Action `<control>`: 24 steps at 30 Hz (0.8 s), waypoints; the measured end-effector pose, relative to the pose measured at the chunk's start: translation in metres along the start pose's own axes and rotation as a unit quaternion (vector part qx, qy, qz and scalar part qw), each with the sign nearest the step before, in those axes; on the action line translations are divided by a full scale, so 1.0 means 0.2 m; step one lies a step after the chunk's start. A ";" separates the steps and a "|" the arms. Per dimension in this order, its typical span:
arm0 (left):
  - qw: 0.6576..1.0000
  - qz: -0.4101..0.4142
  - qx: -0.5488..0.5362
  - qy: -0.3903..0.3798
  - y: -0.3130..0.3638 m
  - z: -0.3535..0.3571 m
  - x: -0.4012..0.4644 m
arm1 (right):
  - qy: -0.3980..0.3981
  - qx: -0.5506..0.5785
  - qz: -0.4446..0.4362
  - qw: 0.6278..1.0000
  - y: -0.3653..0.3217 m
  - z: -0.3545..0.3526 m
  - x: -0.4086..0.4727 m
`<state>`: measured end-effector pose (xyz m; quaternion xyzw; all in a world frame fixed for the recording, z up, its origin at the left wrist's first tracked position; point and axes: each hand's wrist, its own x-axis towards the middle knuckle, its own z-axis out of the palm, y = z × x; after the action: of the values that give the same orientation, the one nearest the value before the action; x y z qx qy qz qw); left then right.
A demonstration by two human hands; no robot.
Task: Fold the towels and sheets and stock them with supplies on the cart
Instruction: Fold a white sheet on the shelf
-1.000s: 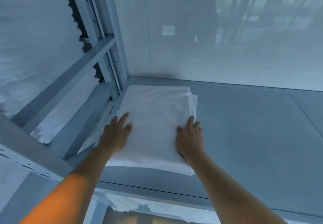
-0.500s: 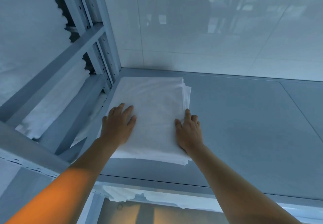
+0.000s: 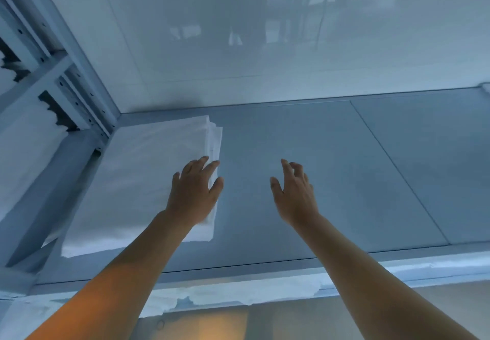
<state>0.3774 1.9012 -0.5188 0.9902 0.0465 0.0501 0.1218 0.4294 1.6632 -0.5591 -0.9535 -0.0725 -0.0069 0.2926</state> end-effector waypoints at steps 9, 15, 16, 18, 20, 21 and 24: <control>0.997 0.074 -0.017 -0.007 1.03 0.16 0.09 | 0.055 -0.017 0.041 0.998 0.84 -0.69 -0.09; 0.994 0.102 -0.018 -0.018 1.69 0.30 0.11 | 0.073 -0.035 0.058 0.995 1.42 -1.14 -0.16; 0.994 0.107 -0.017 -0.022 1.80 0.33 0.12 | 0.074 -0.036 0.062 0.995 1.51 -1.20 -0.17; 0.993 0.115 -0.018 -0.023 2.00 0.38 0.12 | 0.077 -0.039 0.068 0.994 1.68 -1.32 -0.19; 0.992 0.122 -0.023 -0.026 2.19 0.43 0.13 | 0.080 -0.041 0.078 0.993 1.85 -1.43 -0.21; 0.991 0.127 -0.026 -0.028 2.31 0.46 0.14 | 0.082 -0.038 0.085 0.992 1.95 -1.49 -0.22; 0.990 0.132 -0.043 -0.032 2.51 0.52 0.14 | 0.084 -0.037 0.096 0.991 2.12 -1.60 -0.25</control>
<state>0.4577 1.3938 -0.4933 0.9826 -0.0907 0.0356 0.1578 0.4505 1.1312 -0.5318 -0.9623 0.0441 -0.0620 0.2610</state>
